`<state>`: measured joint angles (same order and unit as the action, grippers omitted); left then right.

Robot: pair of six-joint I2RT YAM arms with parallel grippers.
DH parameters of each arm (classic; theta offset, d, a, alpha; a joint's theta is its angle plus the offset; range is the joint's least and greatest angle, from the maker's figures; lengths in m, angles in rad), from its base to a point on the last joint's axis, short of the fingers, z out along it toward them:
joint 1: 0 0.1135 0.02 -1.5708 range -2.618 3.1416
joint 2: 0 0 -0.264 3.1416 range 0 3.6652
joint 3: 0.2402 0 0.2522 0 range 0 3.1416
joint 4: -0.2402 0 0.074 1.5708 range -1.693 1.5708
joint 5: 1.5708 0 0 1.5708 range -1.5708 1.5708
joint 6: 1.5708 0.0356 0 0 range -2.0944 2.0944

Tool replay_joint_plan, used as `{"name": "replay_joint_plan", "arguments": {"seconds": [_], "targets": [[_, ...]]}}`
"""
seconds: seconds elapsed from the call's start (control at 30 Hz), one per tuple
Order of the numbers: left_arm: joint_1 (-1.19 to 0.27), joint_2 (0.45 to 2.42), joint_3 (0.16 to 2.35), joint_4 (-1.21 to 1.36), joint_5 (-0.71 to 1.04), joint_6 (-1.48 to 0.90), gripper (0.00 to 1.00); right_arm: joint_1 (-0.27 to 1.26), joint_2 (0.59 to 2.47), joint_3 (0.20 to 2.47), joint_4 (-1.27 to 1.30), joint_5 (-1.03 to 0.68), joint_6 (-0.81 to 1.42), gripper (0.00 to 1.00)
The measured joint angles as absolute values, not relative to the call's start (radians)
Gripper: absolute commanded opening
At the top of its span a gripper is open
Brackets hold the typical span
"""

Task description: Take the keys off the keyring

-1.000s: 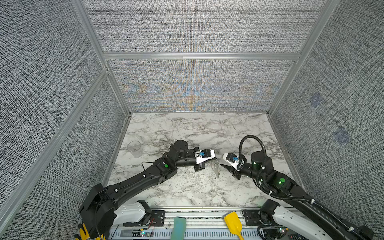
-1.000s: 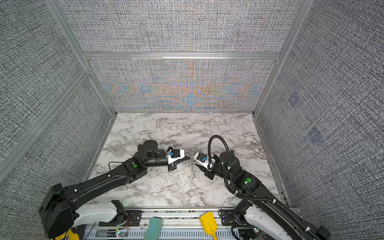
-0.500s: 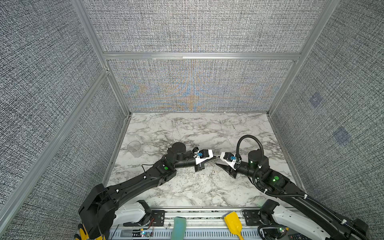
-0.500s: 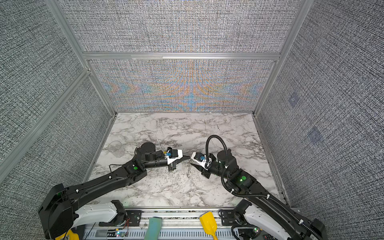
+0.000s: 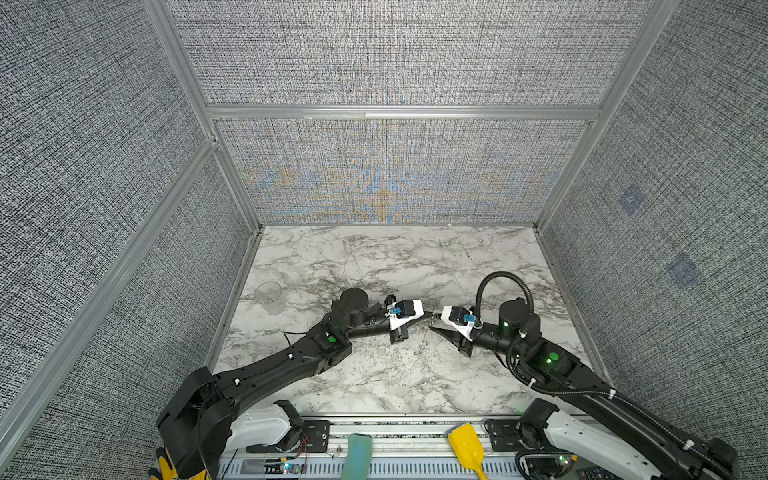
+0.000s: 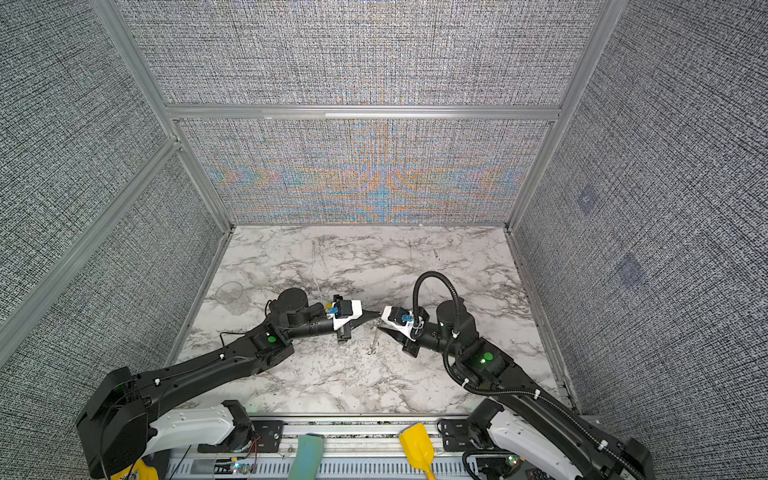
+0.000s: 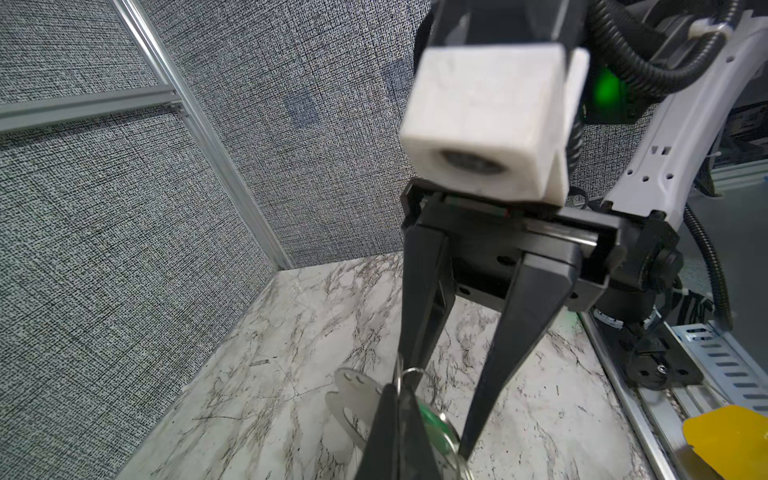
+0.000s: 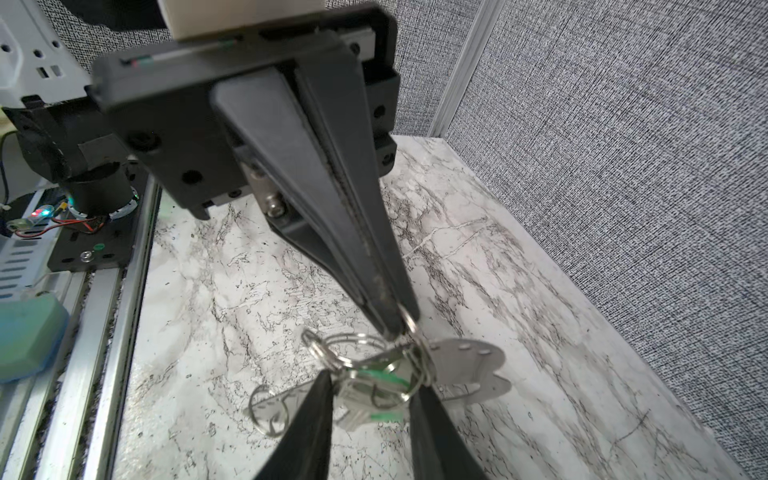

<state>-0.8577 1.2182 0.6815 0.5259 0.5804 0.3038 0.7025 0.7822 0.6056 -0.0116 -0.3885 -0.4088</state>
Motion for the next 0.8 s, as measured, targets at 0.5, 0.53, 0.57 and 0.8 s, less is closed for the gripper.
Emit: {"name": "replay_joint_plan", "arguments": {"seconds": [0.5, 0.53, 0.57, 0.8], "targets": [[-0.856, 1.225, 0.648, 0.643, 0.613, 0.242, 0.0, 0.698, 0.713, 0.692, -0.183, -0.306, -0.527, 0.29], [-0.856, 1.227, 0.648, 0.649, 0.617, 0.239, 0.0, 0.698, 0.712, 0.701, -0.196, -0.293, -0.537, 0.27], [-0.855, 1.229, 0.648, 0.651, 0.622, 0.235, 0.0, 0.696, 0.712, 0.708, -0.205, -0.292, -0.544, 0.24], [-0.855, 1.236, 0.657, 0.643, 0.638, 0.236, 0.0, 0.693, 0.747, 0.756, -0.244, -0.32, -0.591, 0.12]]}}
